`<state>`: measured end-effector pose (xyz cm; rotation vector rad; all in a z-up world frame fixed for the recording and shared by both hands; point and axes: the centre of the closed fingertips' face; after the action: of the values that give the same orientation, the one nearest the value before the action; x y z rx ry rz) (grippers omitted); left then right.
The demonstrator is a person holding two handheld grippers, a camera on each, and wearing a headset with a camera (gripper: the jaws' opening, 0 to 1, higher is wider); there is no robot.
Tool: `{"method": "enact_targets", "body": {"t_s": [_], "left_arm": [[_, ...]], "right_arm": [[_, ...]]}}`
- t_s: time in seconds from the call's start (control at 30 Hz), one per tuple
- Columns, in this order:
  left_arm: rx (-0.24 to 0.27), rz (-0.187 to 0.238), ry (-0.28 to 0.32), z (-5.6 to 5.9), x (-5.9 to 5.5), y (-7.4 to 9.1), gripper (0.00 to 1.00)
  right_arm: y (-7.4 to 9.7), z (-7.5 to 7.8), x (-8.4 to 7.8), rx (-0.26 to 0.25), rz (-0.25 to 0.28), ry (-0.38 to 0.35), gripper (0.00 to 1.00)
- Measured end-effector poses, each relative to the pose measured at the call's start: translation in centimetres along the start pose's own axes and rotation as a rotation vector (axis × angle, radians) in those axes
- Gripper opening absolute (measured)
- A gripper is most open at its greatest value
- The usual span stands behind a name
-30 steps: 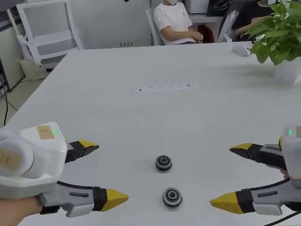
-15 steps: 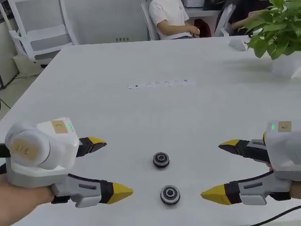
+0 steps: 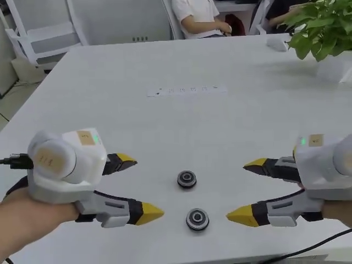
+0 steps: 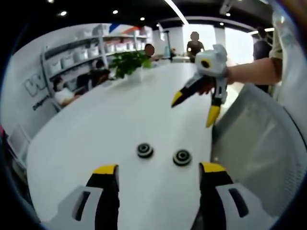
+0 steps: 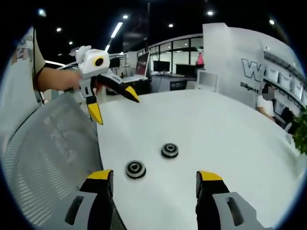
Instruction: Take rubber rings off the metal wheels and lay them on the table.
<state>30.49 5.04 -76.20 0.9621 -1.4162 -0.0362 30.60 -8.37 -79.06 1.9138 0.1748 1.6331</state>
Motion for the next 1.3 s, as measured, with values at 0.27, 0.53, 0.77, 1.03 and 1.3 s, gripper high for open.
{"method": "enact_targets", "body": {"t_s": [0.27, 0.53, 0.77, 1.03, 1.3], "left_arm": [[-0.019, -0.032, -0.007, 0.4, -1.0, -0.8, 0.66], [-0.034, -0.047, -0.011, 0.7, -1.3, -1.4, 0.64], [-0.060, -0.058, -0.011, 1.1, -1.5, -2.4, 0.62], [-0.089, -0.071, -0.016, 1.8, -1.8, -3.3, 0.58], [-0.119, -0.081, -0.026, 2.5, -1.9, -4.1, 0.54]], "right_arm": [[-0.6, -0.1, -0.5, 0.012, -0.004, -0.009, 0.63], [-1.3, -0.2, -0.9, 0.031, -0.009, -0.011, 0.58], [-1.8, -0.4, -1.3, 0.044, -0.018, -0.008, 0.58], [-2.4, -0.7, -2.3, 0.060, -0.037, -0.014, 0.55], [-3.0, -1.0, -2.4, 0.077, -0.034, -0.024, 0.51]]}}
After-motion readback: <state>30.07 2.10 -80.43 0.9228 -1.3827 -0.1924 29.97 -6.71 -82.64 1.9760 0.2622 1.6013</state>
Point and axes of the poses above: the centre of the closed fingertips' face, and the gripper's own axes: y roughly backward along the fingers, z roughly to its right, x roughly out of its top, and after that the axes turned 5 degrees about x, right-handed
